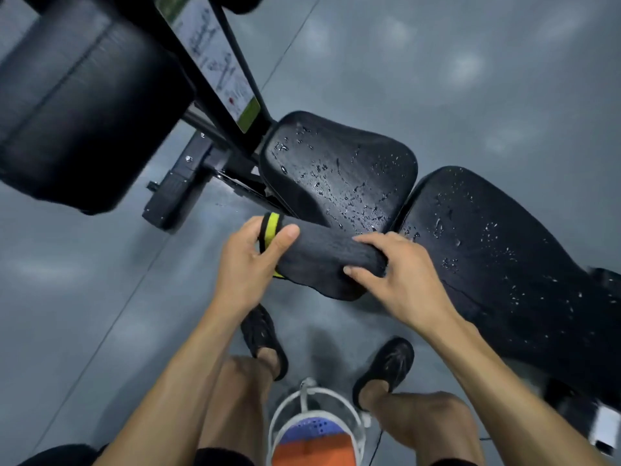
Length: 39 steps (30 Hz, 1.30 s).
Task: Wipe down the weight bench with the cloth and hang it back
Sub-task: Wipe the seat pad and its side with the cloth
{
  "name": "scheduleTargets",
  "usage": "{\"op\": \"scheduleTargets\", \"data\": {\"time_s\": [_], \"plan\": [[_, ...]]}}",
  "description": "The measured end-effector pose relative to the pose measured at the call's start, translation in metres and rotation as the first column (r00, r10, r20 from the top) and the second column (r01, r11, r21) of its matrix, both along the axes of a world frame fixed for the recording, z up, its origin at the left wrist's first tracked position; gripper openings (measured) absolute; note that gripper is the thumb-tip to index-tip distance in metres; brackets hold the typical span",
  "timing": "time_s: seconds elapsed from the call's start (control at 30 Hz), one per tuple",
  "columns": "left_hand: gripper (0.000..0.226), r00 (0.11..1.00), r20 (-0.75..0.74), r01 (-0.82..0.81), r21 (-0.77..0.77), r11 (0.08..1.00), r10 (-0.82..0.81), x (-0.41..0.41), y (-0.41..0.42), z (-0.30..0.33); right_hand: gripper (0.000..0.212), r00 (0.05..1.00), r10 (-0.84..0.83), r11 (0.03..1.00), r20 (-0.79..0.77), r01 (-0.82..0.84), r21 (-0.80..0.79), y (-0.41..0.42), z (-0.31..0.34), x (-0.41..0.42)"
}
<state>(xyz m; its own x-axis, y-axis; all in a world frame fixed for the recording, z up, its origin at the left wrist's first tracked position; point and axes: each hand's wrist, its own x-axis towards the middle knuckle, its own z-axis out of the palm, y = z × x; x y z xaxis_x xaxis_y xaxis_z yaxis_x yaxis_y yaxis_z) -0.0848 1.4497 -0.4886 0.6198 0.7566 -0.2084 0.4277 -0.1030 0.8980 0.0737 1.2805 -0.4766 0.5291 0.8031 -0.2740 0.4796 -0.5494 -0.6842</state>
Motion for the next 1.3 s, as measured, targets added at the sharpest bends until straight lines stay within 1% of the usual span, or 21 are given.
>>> {"op": "scheduleTargets", "data": {"time_s": [0.07,0.13,0.2,0.27,0.33,0.4,0.5,0.57,0.63,0.73,0.83,0.9,0.97,1.03,1.07,1.1,1.13,1.17,1.2,1.23,1.3], "plan": [[0.028,0.997,0.079,0.027,0.001,1.000,-0.027,0.002,0.007,-0.029,0.029,0.998,0.063,0.997,0.016,-0.064,0.032,0.004,-0.029,0.005],[0.030,0.993,0.092,0.078,-0.010,0.997,-0.077,0.003,0.014,-0.054,0.025,0.994,0.107,0.992,-0.007,-0.106,0.061,0.005,-0.053,0.014],[0.022,0.981,0.128,0.160,-0.114,0.981,-0.145,0.004,0.021,-0.077,0.024,0.988,0.151,0.986,0.044,-0.153,0.064,0.009,-0.074,0.025],[0.029,0.968,0.178,0.212,-0.198,0.957,-0.178,0.005,0.028,-0.096,0.026,0.984,0.151,0.982,0.098,-0.161,0.100,0.016,-0.091,0.031],[0.032,0.962,0.209,0.205,-0.126,0.971,-0.176,0.007,0.037,-0.114,0.030,0.994,0.075,0.977,0.082,-0.090,0.194,0.020,-0.107,0.035],[0.031,0.954,0.249,0.187,-0.062,0.980,-0.167,0.007,0.045,-0.125,0.039,1.000,0.009,0.965,-0.008,-0.006,0.262,0.023,-0.119,0.036],[0.024,0.925,0.343,0.157,0.048,0.986,-0.164,0.005,0.050,-0.142,0.044,0.990,0.031,0.925,-0.135,0.023,0.379,0.022,-0.130,0.033],[0.017,0.901,0.402,0.132,0.101,0.986,-0.162,0.002,0.049,-0.151,0.048,0.986,0.081,0.904,-0.145,-0.012,0.426,0.019,-0.136,0.031],[0.014,0.884,0.433,0.127,0.135,0.983,-0.174,-0.004,0.045,-0.158,0.049,0.991,0.115,0.895,-0.074,-0.071,0.441,0.014,-0.141,0.028],[0.015,0.881,0.426,0.146,0.172,0.974,-0.207,-0.014,0.031,-0.163,0.046,0.992,0.126,0.901,0.003,-0.115,0.417,0.004,-0.142,0.024],[0.029,0.874,0.441,0.135,0.186,0.973,-0.206,-0.027,0.012,-0.159,0.037,0.987,0.121,0.921,0.102,-0.150,0.360,-0.017,-0.136,0.014],[0.042,0.876,0.444,0.127,0.163,0.978,-0.188,-0.031,-0.003,-0.147,0.030,0.967,0.119,0.937,0.225,-0.185,0.298,-0.034,-0.129,0.004],[0.037,0.872,0.466,0.109,0.116,0.987,-0.151,-0.037,-0.019,-0.136,0.033,0.959,0.133,0.939,0.249,-0.203,0.279,-0.053,-0.122,-0.003],[0.032,0.871,0.469,0.102,0.116,0.988,-0.145,-0.040,-0.036,-0.126,0.038,0.983,0.119,0.917,0.140,-0.163,0.365,-0.069,-0.114,-0.012],[0.033,0.871,0.467,0.116,0.109,0.987,-0.154,-0.041,-0.043,-0.122,0.040,0.995,0.102,0.890,0.001,-0.092,0.447,-0.076,-0.111,-0.019],[0.035,0.867,0.470,0.149,0.065,0.987,-0.162,-0.042,-0.051,-0.120,0.039,0.975,0.101,0.850,-0.199,0.020,0.527,-0.080,-0.110,-0.027],[0.036,0.857,0.482,0.206,0.005,0.978,-0.183,-0.043,-0.058,-0.119,0.035,0.892,0.142,0.805,-0.429,0.148,0.574,-0.083,-0.110,-0.035],[0.036,0.839,0.498,0.277,-0.043,0.960,-0.220,-0.045,-0.065,-0.116,0.030,0.783,0.195,0.773,-0.591,0.248,0.584,-0.087,-0.112,-0.045],[0.036,0.822,0.509,0.334,-0.070,0.940,-0.254,-0.046,-0.071,-0.114,0.027,0.698,0.247,0.759,-0.672,0.292,0.582,-0.092,-0.115,-0.054],[0.033,0.814,0.513,0.363,-0.083,0.928,-0.273,-0.047,-0.075,-0.112,0.027,0.665,0.267,0.768,-0.697,0.290,0.571,-0.097,-0.121,-0.062],[0.024,0.827,0.492,0.368,-0.106,0.924,-0.273,-0.047,-0.081,-0.108,0.035,0.644,0.256,0.800,-0.721,0.278,0.532,-0.107,-0.130,-0.072]]}}
